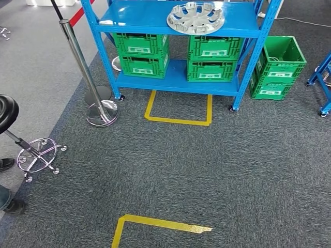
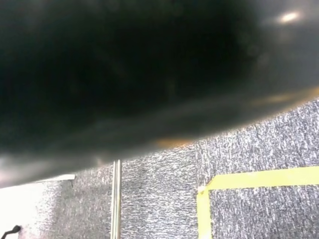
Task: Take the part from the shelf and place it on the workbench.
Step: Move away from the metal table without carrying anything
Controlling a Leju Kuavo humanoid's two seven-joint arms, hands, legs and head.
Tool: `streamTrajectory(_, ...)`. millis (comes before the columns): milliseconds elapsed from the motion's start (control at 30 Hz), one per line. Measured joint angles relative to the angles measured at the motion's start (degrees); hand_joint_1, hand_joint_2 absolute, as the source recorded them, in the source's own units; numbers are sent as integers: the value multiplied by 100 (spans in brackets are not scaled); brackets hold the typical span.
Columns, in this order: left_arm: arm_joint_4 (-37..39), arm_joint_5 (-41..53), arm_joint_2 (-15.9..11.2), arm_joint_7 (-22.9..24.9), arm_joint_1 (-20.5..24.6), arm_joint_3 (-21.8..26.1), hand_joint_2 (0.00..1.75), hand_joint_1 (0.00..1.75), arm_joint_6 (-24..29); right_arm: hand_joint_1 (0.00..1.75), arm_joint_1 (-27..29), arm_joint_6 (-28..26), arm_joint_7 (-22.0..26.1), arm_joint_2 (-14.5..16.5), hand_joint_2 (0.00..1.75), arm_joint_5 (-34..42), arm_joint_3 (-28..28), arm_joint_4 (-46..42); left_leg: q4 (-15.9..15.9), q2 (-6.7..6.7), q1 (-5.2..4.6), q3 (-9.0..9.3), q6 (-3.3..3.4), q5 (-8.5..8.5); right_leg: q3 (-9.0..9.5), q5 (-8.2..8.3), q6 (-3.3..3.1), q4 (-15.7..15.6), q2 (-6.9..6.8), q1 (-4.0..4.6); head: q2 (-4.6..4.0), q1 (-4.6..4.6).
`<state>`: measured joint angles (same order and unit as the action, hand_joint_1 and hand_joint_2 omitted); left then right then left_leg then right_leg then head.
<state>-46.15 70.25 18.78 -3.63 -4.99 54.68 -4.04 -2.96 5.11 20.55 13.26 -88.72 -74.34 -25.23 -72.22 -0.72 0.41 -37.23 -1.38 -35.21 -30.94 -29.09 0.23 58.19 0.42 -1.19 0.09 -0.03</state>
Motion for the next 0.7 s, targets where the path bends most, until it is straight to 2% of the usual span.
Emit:
streamTrajectory(33, 1, 0, 0, 0, 0, 6, 0, 0, 0, 0, 2, -2, 0, -2, 0, -4, 0, 6, -80, 6, -1, -70, 13, 59, 10, -6, -5, 0, 28, 8, 0, 1)
streamTrajectory(67, 1, 0, 0, 0, 0, 11, 0, 0, 0, 0, 2, -6, 0, -3, 0, -7, 0, 10, 57, 15, -3, -38, 37, 228, 24, -12, -9, 1, 59, 16, 0, 1)
streamTrajectory(133, 1, 0, -2, 0, -1, 16, 0, 0, 2, 0, 0, -15, 0, -5, 0, -12, 0, 18, 703, 63, -17, 220, 121, 674, 54, -28, -7, -1, 116, 28, 0, 2)
streamTrajectory(167, 1, -1, -3, 0, 0, 16, 0, 0, 3, 0, -3, -18, 0, -6, 0, -13, 0, 26, 1014, 96, -27, 351, 165, 818, 60, -39, 6, 2, 140, 38, 0, 4)
streamTrajectory(200, 0, -2, -4, 0, 3, 16, 0, 0, 5, 0, -4, -19, 0, -8, 0, -15, 0, 34, 1234, 122, -37, 442, 197, 866, 52, -46, 25, 6, 153, 43, 0, 0)
streamTrajectory(300, -1, -17, -2, 4, 20, 20, 0, 0, 11, 0, -1, -28, 0, -16, 0, -21, 0, 56, 1434, 134, -40, 505, 224, 822, 10, -47, 115, -12, 151, 46, 0, -5)
streamTrajectory(333, -1, -33, 1, 7, 22, 21, 0, 0, 15, 0, -1, -44, 1, -24, 0, -24, 0, 61, 1463, 134, -37, 518, 199, 827, 8, -32, 117, -32, 133, 49, 0, 5)
streamTrajectory(433, -1, -89, 7, 30, 21, 16, 0, 0, 31, 0, -10, -128, 0, -52, 0, -38, 0, 73, 1508, 140, -47, 568, 124, 819, 46, -42, -22, -85, 100, 60, 0, 32)
streamTrajectory(467, -1, -103, 8, 37, 21, 14, 0, 0, 36, 0, -12, -151, -3, -55, 0, -42, 1, 76, 1506, 141, -54, 575, 132, 817, 61, -52, -43, -96, 104, 55, 0, 32)
streamTrajectory(700, -1, -216, 8, 86, 21, -10, 0, 0, 64, 0, -7, -252, -17, -60, 0, -61, 12, 84, 1496, 140, -87, 578, 191, 809, 107, -12, 71, -142, 104, 21, 0, 25)
